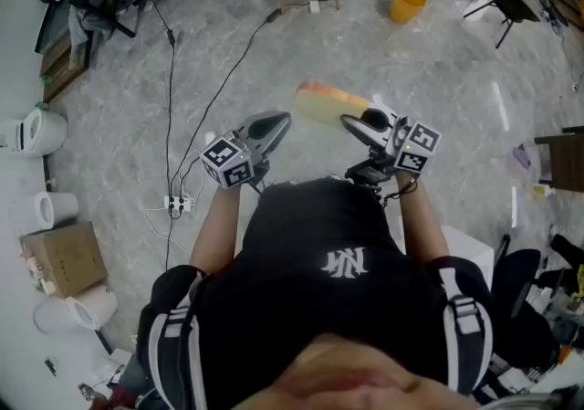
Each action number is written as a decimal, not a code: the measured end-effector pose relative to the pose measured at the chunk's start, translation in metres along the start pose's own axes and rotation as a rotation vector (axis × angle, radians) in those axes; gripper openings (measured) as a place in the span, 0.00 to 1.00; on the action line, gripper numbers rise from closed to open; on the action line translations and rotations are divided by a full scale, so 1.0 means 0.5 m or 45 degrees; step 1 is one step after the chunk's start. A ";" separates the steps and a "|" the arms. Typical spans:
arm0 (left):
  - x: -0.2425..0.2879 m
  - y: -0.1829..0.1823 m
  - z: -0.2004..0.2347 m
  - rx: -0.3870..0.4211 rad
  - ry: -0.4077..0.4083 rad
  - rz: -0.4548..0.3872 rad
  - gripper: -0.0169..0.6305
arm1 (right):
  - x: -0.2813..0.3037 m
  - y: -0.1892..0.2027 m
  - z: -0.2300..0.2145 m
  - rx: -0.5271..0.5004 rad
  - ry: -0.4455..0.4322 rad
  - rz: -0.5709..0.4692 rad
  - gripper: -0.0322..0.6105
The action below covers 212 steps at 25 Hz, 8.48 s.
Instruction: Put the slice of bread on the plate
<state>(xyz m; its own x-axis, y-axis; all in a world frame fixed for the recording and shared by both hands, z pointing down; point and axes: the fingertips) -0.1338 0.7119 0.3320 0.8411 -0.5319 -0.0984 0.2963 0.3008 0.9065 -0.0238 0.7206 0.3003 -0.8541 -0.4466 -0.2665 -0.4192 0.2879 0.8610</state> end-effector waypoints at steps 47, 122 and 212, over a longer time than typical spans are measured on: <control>0.163 0.067 -0.052 0.014 -0.102 0.039 0.05 | -0.190 -0.047 -0.136 0.112 0.065 0.011 0.19; 0.763 -0.271 0.918 0.064 -0.276 -0.072 0.05 | 0.284 -0.415 -1.169 -0.028 0.196 0.053 0.19; 1.201 -0.197 1.721 -0.151 -0.251 0.114 0.05 | 0.664 -0.190 -2.050 0.626 0.478 0.744 0.24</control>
<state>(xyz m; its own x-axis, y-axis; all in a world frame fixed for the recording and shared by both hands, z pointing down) -0.0472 -0.3181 0.5370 0.7650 -0.6399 0.0727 0.2855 0.4381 0.8524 0.0482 -0.3231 0.5738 -0.8528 -0.3379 0.3982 -0.1030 0.8563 0.5061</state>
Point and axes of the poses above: the fingertips, and each gripper's own axes: x forward along the fingers, z to its left, y out of its underside, and after that the axes turned 13 degrees about -z, right-handed
